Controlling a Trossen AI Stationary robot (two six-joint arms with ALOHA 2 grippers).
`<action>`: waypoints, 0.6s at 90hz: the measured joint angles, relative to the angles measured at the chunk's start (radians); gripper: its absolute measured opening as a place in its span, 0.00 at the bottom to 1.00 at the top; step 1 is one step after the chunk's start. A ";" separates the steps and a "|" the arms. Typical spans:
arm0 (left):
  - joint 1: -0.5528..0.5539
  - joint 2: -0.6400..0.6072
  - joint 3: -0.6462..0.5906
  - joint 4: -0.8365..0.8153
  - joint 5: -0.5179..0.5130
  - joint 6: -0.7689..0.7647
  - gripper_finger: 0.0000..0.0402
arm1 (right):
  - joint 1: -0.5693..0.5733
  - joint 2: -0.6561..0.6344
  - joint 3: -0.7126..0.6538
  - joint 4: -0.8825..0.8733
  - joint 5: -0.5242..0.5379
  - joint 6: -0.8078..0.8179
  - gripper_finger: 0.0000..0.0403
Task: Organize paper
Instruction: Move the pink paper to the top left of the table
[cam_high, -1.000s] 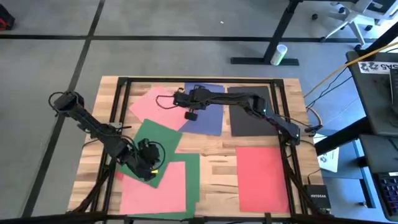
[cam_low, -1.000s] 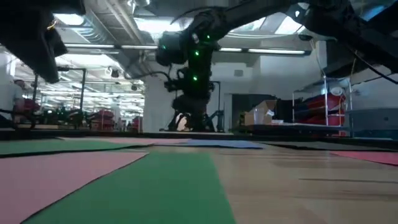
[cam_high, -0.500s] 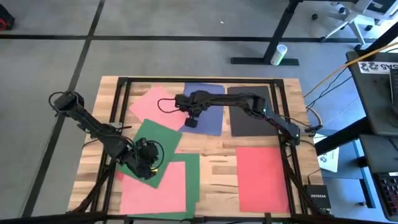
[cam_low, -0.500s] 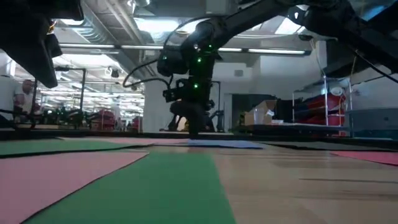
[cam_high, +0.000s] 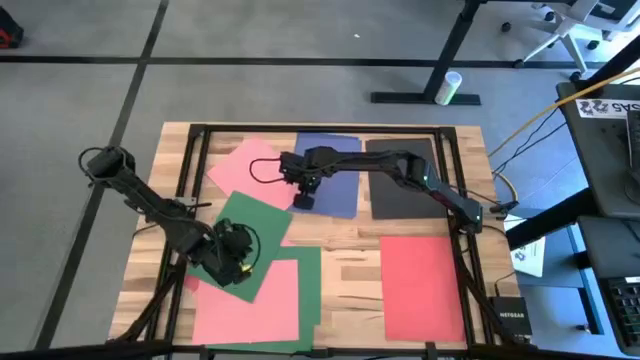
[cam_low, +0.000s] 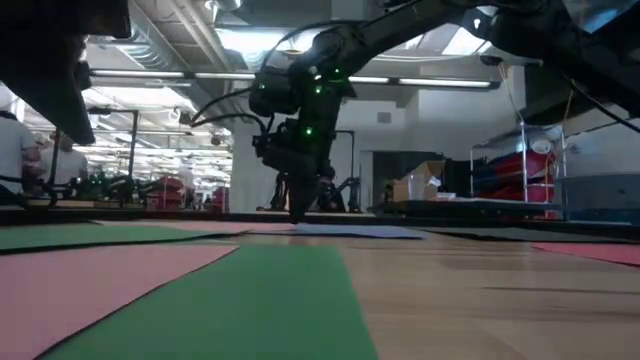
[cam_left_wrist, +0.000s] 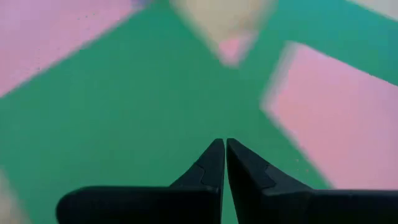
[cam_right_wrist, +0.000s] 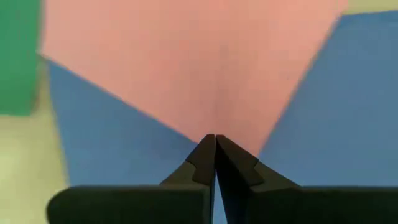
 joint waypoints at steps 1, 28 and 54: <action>0.004 0.000 0.000 -0.019 -0.006 -0.019 0.00 | 0.000 0.000 0.000 0.000 0.011 0.000 0.00; 0.178 0.000 0.000 -0.531 0.017 -0.403 0.00 | -0.003 -0.006 0.000 -0.014 0.103 0.001 0.00; 0.393 0.001 -0.059 -0.484 0.042 -0.265 0.00 | -0.003 -0.007 0.000 -0.015 0.103 -0.004 0.00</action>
